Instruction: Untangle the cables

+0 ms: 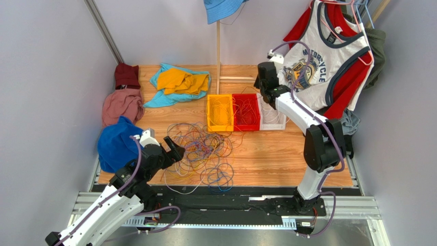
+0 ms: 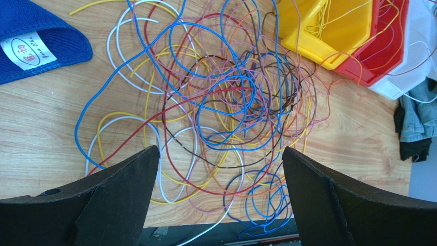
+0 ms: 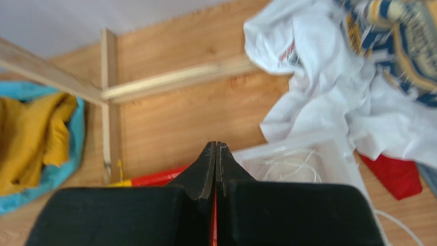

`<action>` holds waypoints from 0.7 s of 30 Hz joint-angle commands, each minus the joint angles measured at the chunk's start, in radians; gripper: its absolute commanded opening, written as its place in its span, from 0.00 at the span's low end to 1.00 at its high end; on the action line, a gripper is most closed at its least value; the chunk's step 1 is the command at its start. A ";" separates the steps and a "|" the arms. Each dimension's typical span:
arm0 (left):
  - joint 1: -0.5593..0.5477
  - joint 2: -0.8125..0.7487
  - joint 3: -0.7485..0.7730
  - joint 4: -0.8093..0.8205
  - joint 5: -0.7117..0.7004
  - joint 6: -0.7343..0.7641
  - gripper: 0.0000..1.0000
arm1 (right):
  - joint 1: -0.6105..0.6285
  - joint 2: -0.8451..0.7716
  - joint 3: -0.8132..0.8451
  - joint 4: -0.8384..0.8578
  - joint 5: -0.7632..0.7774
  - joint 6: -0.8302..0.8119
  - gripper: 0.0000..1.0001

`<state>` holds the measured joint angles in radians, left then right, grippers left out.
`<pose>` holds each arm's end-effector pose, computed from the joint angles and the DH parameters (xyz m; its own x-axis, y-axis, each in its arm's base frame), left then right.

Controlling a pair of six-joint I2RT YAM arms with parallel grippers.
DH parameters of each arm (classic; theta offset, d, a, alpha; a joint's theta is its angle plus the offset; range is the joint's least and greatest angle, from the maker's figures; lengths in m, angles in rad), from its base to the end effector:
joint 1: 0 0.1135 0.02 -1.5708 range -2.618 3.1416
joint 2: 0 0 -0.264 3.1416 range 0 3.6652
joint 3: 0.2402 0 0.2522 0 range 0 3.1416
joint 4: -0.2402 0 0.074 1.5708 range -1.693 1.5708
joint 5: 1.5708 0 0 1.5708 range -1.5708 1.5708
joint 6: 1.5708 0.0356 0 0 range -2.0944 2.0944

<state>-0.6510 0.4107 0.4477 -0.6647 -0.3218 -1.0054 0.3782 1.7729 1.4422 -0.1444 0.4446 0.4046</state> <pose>0.0925 -0.0563 0.2246 -0.5638 -0.5775 -0.5905 -0.1956 0.7879 -0.5839 0.3946 0.1403 0.3008 -0.3821 0.2306 -0.8949 0.1877 0.9676 0.1692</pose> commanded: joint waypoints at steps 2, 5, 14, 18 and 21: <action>0.004 0.008 -0.010 0.059 0.016 0.001 0.99 | 0.031 -0.009 -0.211 0.079 -0.058 0.051 0.00; 0.005 0.020 -0.014 0.068 0.023 -0.001 0.99 | 0.056 -0.038 -0.352 0.135 -0.073 0.068 0.00; 0.005 -0.006 -0.010 0.040 0.033 -0.010 0.99 | 0.120 -0.105 -0.421 0.218 -0.024 0.060 0.00; 0.005 -0.047 -0.014 0.016 0.018 -0.012 0.99 | 0.133 -0.190 -0.402 0.210 0.000 0.019 0.00; 0.005 -0.061 -0.017 0.011 0.017 -0.013 0.99 | 0.152 -0.227 -0.353 0.111 0.025 -0.021 0.06</action>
<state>-0.6510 0.3679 0.4366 -0.6437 -0.2958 -1.0092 0.5064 1.6451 1.0164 0.0151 0.4095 0.4397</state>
